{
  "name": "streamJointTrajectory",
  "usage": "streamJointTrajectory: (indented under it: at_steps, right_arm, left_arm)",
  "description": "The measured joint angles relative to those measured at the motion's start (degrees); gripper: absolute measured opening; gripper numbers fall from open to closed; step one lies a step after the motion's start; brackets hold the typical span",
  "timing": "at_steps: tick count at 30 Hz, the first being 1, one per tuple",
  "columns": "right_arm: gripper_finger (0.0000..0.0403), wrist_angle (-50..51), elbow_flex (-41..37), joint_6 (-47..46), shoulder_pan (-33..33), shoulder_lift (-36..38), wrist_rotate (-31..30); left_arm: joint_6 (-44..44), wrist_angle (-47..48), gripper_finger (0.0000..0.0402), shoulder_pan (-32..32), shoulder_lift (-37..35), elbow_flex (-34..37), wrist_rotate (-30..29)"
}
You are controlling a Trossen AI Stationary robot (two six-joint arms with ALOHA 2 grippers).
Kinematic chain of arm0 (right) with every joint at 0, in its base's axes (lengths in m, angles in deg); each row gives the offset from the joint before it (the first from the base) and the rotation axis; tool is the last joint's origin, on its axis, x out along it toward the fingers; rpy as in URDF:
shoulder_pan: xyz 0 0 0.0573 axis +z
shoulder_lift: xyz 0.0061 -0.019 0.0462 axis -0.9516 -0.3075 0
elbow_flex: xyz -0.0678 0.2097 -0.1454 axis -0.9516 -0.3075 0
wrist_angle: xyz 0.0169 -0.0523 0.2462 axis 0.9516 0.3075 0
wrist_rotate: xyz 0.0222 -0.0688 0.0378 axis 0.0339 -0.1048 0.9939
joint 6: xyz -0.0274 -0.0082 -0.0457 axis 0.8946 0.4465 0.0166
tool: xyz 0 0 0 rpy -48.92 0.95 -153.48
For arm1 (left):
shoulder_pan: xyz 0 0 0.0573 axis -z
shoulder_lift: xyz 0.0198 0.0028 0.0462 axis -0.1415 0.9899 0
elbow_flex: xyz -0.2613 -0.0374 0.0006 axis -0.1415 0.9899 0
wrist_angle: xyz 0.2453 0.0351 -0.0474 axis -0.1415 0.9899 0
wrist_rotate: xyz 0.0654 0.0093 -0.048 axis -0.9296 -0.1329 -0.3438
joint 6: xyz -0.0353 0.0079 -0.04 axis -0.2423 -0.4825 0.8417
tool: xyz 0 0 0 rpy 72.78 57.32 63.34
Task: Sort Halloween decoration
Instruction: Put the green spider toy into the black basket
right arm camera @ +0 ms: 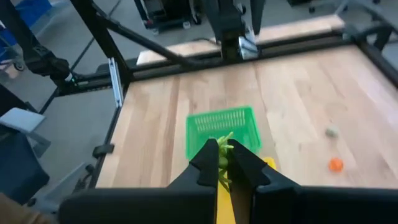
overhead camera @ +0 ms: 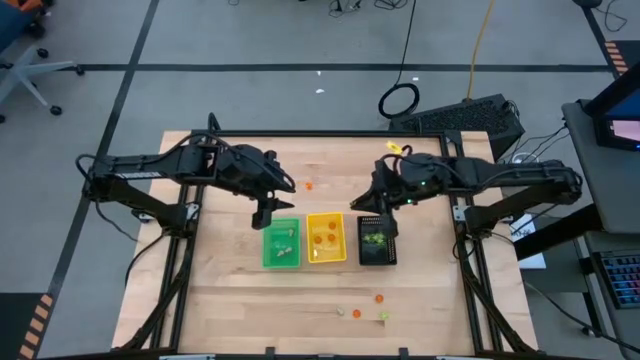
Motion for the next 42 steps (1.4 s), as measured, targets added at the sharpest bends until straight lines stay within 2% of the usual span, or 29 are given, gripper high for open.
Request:
streamJointTrajectory:
  at_steps: [10, 20, 42]
  right_arm:
    - [0.0002, 6.2, 0.0, -2.2, 0.0, 5.4, 0.1]
    - [0.0002, 15.7, 0.0, -10.1, 0.0, 9.6, 0.2]
    - [0.0002, 26.3, 0.0, -23.2, 0.0, 6.6, 0.2]
  left_arm:
    - [1.0, 4.2, 0.0178, 0.0, 0.0, 0.0, -0.1]
    - [1.6, 6.1, 0.0178, 0.0, 0.0, 0.0, -0.1]
    - [4.5, 6.3, 0.0178, 0.0, 0.1, 0.0, -2.4]
